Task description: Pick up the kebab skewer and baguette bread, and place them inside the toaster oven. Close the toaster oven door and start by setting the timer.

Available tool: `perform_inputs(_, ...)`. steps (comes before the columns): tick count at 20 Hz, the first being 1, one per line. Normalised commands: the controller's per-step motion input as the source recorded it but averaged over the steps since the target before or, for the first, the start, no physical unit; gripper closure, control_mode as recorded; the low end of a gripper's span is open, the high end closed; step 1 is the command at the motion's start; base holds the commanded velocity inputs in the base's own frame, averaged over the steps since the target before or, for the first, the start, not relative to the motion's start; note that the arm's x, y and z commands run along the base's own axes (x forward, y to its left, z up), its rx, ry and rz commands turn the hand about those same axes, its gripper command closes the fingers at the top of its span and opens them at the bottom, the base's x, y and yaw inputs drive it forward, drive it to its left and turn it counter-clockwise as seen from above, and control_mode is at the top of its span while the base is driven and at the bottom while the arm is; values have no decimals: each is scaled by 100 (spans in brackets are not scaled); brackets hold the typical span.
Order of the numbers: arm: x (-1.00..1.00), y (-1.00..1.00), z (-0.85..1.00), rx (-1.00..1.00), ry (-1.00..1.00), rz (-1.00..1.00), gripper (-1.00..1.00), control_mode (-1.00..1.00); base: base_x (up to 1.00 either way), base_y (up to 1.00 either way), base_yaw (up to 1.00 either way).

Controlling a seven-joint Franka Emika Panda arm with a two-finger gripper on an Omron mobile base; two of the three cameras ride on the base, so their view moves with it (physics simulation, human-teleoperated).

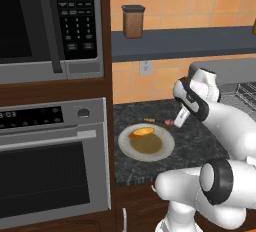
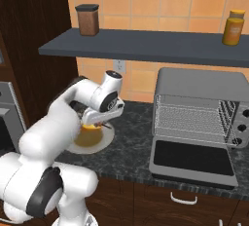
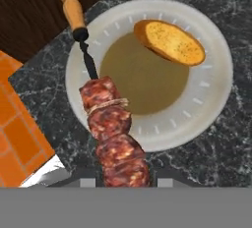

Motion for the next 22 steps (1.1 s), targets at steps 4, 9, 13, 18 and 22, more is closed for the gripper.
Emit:
perform_inputs(4, -98, -56, 66, 0, -3, -18, 100, -100, 0, 0, 0)
perform_inputs(9, -100, -81, 41, 0, -5, -2, 100, -100, 0, 0, 0)
perform_inputs(13, -93, -83, 47, 0, -6, 0, 100, -100, 0, 0, 0)
perform_inputs(18, -21, -78, 56, 0, -2, 0, 100, -100, 0, 0, 0)
perform_inputs(22, 0, -68, 42, 0, 0, 0, 100, -100, 0, 0, 0)
